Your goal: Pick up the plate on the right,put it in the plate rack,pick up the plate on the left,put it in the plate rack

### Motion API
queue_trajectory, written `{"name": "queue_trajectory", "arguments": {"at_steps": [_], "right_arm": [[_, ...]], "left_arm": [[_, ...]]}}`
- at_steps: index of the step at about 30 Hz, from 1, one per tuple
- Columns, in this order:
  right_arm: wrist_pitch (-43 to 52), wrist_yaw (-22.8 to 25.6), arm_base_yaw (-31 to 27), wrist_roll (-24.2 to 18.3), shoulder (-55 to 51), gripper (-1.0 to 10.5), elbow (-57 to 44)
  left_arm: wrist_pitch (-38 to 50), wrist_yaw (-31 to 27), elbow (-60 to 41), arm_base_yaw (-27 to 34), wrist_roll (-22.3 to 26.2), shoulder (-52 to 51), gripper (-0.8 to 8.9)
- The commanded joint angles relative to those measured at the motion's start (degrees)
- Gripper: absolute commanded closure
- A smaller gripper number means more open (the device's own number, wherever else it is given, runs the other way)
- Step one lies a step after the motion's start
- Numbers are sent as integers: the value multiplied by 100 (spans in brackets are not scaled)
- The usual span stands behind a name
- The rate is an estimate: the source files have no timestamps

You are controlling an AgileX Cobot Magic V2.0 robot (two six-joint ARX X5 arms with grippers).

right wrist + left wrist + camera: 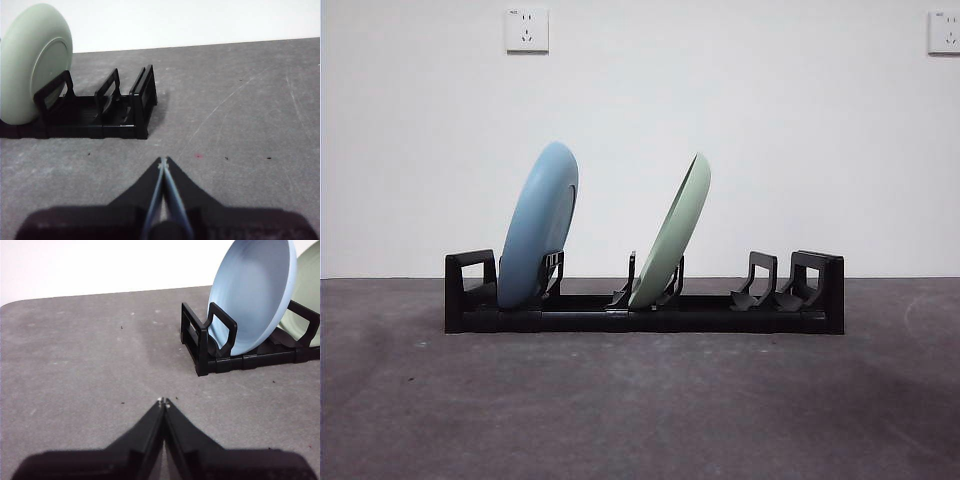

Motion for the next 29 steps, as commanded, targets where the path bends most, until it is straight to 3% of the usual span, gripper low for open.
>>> {"name": "queue_trajectory", "arguments": {"at_steps": [1, 29], "right_arm": [[-55, -7, 4, 343, 11, 946, -61], [-50, 31, 4, 411, 48, 946, -61]], "left_arm": [[13, -4, -81, 15, -37, -4, 816], [13, -4, -81, 15, -37, -4, 816]]}}
